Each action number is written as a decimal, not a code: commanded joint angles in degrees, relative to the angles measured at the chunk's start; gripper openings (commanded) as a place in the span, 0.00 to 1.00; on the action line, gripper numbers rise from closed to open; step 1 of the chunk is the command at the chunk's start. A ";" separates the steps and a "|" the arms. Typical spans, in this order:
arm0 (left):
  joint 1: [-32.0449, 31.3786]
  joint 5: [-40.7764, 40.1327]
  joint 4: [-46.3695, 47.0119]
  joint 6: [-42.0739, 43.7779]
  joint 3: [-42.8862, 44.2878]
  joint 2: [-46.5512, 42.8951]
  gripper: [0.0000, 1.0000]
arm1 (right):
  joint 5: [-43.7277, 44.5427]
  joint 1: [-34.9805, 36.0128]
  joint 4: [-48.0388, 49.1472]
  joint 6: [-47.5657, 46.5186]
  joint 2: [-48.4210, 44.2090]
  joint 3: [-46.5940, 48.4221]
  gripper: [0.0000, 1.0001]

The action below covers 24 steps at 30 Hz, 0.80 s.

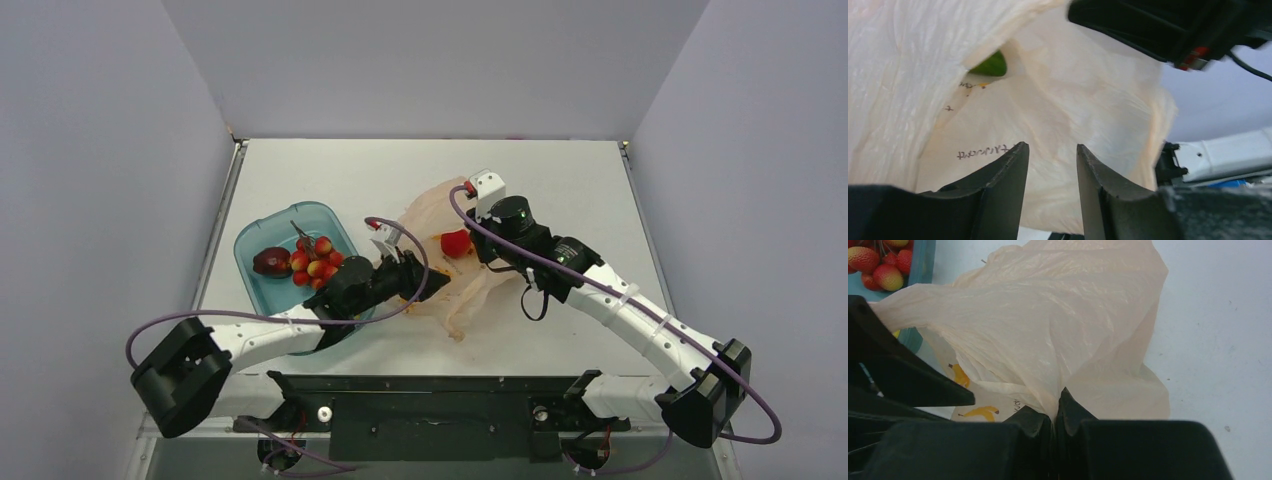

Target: Take the fake fruits out of the plastic bag

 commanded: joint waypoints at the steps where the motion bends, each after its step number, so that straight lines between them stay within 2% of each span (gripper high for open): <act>1: -1.91 -8.00 1.58 2.91 6.38 6.68 0.36 | -1.40 -0.20 2.57 2.05 -2.05 1.59 0.00; 3: -4.00 -17.56 2.50 5.05 7.34 9.14 0.40 | -1.76 -0.25 2.59 2.23 -1.88 1.84 0.00; 4: -5.08 -19.53 3.19 5.42 7.65 9.90 0.43 | -2.05 -0.26 2.59 2.27 -1.69 1.93 0.00; 6: -5.50 -24.77 3.53 4.33 8.39 13.62 0.58 | -2.19 -0.22 2.58 2.26 -1.32 2.27 0.00; 7: -5.49 -27.37 3.27 2.89 8.72 14.52 0.71 | -2.27 -0.26 2.54 2.30 -1.25 2.46 0.00; 9: -5.33 -27.85 1.81 2.92 10.18 16.93 0.79 | -2.59 -0.27 2.42 2.39 -1.11 2.79 0.00; 14: -5.04 -28.04 5.98 3.60 11.19 22.94 0.84 | -3.97 -0.13 2.26 2.64 -0.71 3.39 0.00; 18: -4.41 -32.05 9.25 2.29 11.50 26.78 0.85 | -4.34 -0.10 2.10 2.65 -0.45 3.63 0.00; 21: -3.58 -37.37 9.66 -3.76 12.25 29.24 0.87 | -7.08 -0.07 2.03 2.46 -0.40 3.49 0.00; 24: -3.38 -40.25 13.53 -4.36 13.33 32.16 0.88 | -8.33 0.03 2.04 2.09 -0.40 2.60 0.00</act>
